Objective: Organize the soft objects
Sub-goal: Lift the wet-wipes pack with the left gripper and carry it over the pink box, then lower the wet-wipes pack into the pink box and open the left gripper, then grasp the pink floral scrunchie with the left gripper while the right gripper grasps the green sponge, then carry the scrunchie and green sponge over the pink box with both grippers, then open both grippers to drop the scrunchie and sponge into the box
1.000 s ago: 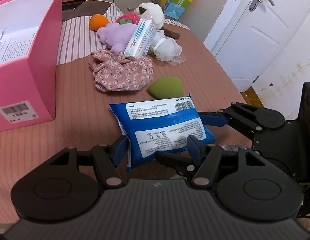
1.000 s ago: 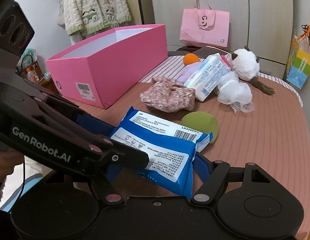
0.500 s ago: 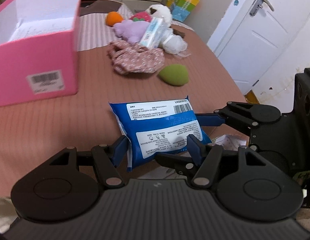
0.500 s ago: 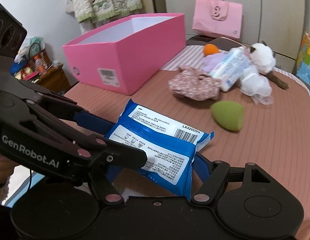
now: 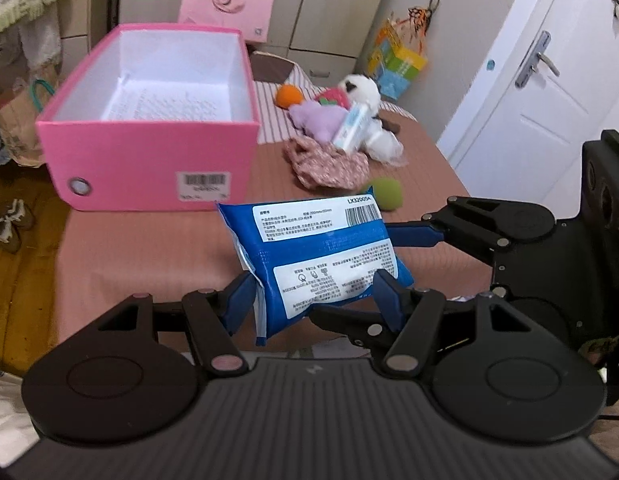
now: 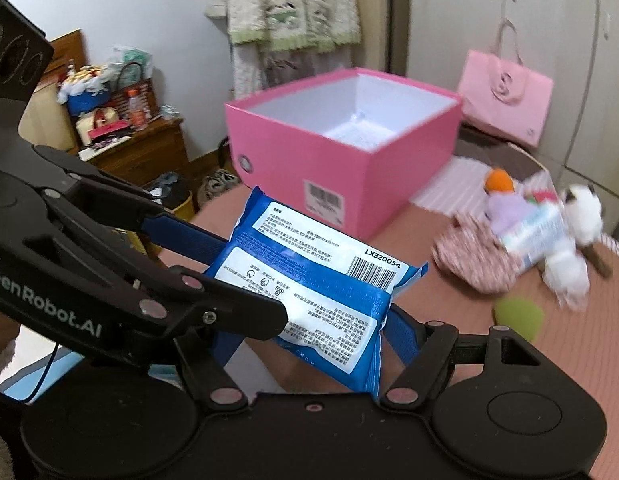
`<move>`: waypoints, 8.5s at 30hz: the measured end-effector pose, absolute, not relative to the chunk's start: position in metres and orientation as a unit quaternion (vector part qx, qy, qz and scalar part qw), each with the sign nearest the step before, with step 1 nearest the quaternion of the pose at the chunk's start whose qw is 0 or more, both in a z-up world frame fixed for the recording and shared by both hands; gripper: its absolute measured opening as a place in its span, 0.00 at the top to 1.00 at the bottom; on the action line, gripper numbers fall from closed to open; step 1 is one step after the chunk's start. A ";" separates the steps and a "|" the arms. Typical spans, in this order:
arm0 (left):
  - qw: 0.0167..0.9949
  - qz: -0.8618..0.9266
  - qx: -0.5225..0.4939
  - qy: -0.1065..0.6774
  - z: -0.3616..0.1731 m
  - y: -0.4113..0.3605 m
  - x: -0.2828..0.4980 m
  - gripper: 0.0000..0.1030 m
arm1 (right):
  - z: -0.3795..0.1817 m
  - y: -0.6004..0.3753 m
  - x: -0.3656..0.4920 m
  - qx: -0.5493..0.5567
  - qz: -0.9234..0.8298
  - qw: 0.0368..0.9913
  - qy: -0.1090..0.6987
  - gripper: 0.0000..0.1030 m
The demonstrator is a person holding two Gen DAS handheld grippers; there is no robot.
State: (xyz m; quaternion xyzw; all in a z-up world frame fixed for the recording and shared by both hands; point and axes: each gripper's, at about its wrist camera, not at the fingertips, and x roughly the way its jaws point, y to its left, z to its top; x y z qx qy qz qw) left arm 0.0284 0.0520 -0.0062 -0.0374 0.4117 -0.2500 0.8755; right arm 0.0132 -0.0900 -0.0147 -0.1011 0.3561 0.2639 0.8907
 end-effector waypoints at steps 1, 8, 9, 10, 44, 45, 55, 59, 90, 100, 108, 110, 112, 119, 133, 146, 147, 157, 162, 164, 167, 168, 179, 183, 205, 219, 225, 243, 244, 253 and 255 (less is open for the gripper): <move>0.878 -0.247 -0.038 0.409 -0.002 0.056 0.029 0.39 | -0.011 -0.085 0.013 -0.106 0.266 0.892 0.351 0.24; 0.901 -0.236 -0.033 0.363 0.026 0.076 0.037 0.38 | 0.017 -0.061 0.026 -0.128 0.260 0.908 0.302 0.24; 0.905 -0.234 -0.035 0.353 0.030 0.077 0.040 0.38 | 0.021 -0.060 0.030 -0.125 0.258 0.911 0.297 0.24; 0.909 -0.232 -0.034 0.345 0.032 0.078 0.042 0.38 | 0.025 -0.059 0.033 -0.123 0.256 0.913 0.291 0.24; 0.884 -0.197 -0.120 0.406 -0.020 0.131 0.266 0.37 | -0.008 -0.010 0.232 -0.053 0.223 0.911 0.342 0.24; 0.884 -0.194 -0.119 0.408 -0.021 0.129 0.268 0.37 | -0.009 -0.009 0.233 -0.057 0.222 0.911 0.343 0.24; 0.900 -0.189 -0.096 0.382 -0.012 0.129 0.262 0.33 | -0.008 -0.012 0.234 -0.066 0.201 0.911 0.353 0.24; 0.904 -0.188 -0.089 0.373 -0.002 0.131 0.252 0.32 | -0.003 -0.016 0.222 -0.071 0.197 0.913 0.350 0.24; 0.875 -0.358 0.090 0.314 0.059 0.035 0.098 0.20 | 0.036 -0.153 0.042 -0.085 0.195 0.923 0.321 0.23; 0.854 -0.368 0.132 0.343 0.022 -0.025 0.105 0.20 | -0.008 -0.201 0.024 -0.061 0.199 0.926 0.315 0.22; 0.873 -0.340 0.125 0.326 -0.017 -0.063 0.116 0.20 | -0.059 -0.229 0.045 -0.025 0.200 0.926 0.319 0.21; 0.884 -0.312 0.129 0.324 -0.028 -0.072 0.122 0.20 | -0.068 -0.231 0.052 -0.033 0.193 0.929 0.316 0.21; 0.889 -0.301 0.125 0.321 -0.038 -0.080 0.129 0.20 | -0.075 -0.232 0.058 -0.037 0.191 0.931 0.310 0.21; 0.913 -0.260 0.102 0.297 -0.061 -0.099 0.154 0.20 | -0.093 -0.232 0.083 -0.039 0.198 0.935 0.292 0.21; 0.933 -0.187 0.070 0.298 -0.101 -0.118 0.172 0.20 | -0.112 -0.216 0.080 -0.063 0.164 0.951 0.255 0.24; 0.930 -0.156 0.061 0.328 -0.111 -0.112 0.177 0.32 | -0.118 -0.220 0.072 -0.010 0.130 0.962 0.241 0.51; 0.930 -0.154 0.063 0.327 -0.110 -0.113 0.176 0.37 | -0.119 -0.220 0.072 -0.010 0.127 0.963 0.239 0.51; 0.938 -0.146 0.068 0.307 -0.108 -0.108 0.164 0.85 | -0.120 -0.219 0.071 0.001 0.117 0.966 0.231 0.52; 0.938 -0.151 0.053 0.307 -0.106 -0.098 0.158 0.86 | -0.120 -0.213 0.067 0.000 0.099 0.968 0.231 0.53; 0.937 -0.155 0.045 0.311 -0.105 -0.093 0.154 0.86 | -0.119 -0.211 0.066 -0.002 0.091 0.968 0.233 0.53; 0.937 -0.145 0.038 0.317 -0.102 -0.085 0.147 0.86 | -0.118 -0.207 0.066 -0.008 0.086 0.967 0.239 0.53; 0.938 -0.140 0.039 0.316 -0.102 -0.083 0.144 0.86 | -0.117 -0.205 0.065 -0.012 0.082 0.967 0.242 0.53; 0.925 -0.159 0.002 0.346 -0.095 -0.049 0.115 0.85 | -0.109 -0.205 0.066 -0.001 0.069 0.960 0.272 0.53; 0.919 -0.173 -0.011 0.355 -0.091 -0.036 0.106 0.85 | -0.104 -0.202 0.060 -0.001 0.084 0.958 0.275 0.53; 0.890 -0.160 -0.049 0.425 -0.047 0.093 0.089 0.85 | -0.054 -0.149 0.062 0.019 0.261 0.886 0.382 0.53; 0.916 -0.187 0.013 0.355 0.017 0.115 0.084 0.85 | 0.003 -0.101 0.079 -0.005 0.318 0.880 0.351 0.53; 0.925 -0.194 0.023 0.327 0.036 0.112 0.115 0.85 | 0.023 -0.089 0.113 -0.003 0.325 0.887 0.328 0.52; 0.891 -0.197 -0.019 0.409 0.005 0.099 0.291 0.84 | 0.004 -0.061 0.275 -0.073 0.277 0.889 0.357 0.52; 0.887 -0.199 -0.022 0.415 0.003 0.099 0.299 0.84 | 0.000 -0.059 0.282 -0.082 0.277 0.886 0.363 0.52; 0.882 -0.183 -0.019 0.434 -0.014 0.091 0.330 0.59 | -0.014 -0.040 0.309 -0.156 0.283 0.872 0.367 0.49; 0.887 -0.184 -0.014 0.424 -0.012 0.093 0.328 0.54 | -0.014 -0.040 0.307 -0.171 0.278 0.876 0.356 0.42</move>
